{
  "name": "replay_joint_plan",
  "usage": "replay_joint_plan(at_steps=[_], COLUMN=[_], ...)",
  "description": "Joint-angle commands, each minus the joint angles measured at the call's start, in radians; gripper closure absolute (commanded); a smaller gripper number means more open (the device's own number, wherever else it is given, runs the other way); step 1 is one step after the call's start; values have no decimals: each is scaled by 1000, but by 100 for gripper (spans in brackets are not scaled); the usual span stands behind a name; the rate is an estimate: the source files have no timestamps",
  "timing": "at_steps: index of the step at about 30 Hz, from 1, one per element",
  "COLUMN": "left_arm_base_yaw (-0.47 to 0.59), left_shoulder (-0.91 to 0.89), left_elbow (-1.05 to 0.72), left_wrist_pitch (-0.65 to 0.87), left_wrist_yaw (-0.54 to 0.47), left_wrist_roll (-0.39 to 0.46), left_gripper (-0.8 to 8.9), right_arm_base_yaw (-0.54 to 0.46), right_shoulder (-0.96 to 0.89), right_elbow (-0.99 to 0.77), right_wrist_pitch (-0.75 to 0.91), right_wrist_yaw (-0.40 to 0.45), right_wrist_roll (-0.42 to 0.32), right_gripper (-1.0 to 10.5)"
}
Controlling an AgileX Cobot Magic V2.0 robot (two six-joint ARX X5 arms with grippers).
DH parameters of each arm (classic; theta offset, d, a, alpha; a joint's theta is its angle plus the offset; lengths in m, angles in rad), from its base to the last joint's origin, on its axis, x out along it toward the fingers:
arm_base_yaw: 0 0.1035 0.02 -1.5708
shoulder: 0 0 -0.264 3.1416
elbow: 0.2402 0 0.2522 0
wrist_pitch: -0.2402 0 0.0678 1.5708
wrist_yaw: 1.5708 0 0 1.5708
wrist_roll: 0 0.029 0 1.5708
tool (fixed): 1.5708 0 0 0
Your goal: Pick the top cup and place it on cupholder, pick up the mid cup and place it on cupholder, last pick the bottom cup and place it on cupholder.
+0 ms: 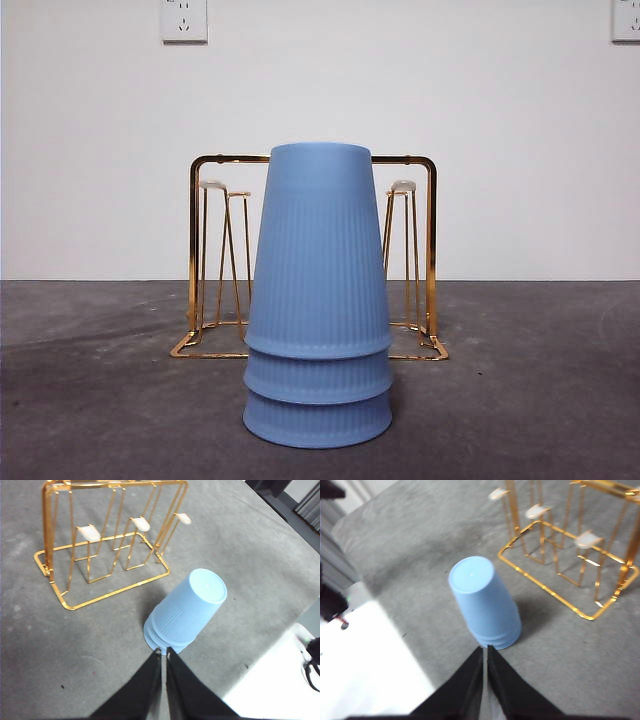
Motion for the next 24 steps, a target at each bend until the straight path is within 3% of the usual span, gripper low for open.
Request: replay_joint_plan(at_steps=[1, 3, 7, 9, 16, 24], left_arm_base_yaw=[-5, -5, -5, -5, -5, -5], left_shoulder=[6, 6, 6, 6, 6, 6], left_elbow=[23, 23, 23, 23, 23, 23], left_wrist_pitch=[8, 8, 8, 8, 9, 10], left_wrist_yaw=[6, 5, 5, 5, 5, 5], left_wrist_roll=[9, 5, 5, 5, 5, 5], left_gripper=[771, 682, 453, 399, 402, 404], right_arm_base_yaw=[24, 27, 27, 27, 54, 159], right_shoulder=[12, 15, 21, 27, 81, 276], right_elbow=[19, 19, 19, 19, 39, 190], right_wrist_pitch=[7, 9, 13, 19, 51, 51], right_wrist_yaw=[3, 5, 17, 21, 21, 55], right_wrist_roll=[-19, -16, -10, -3, 27, 27], right_gripper=[940, 913, 581, 546, 546, 545])
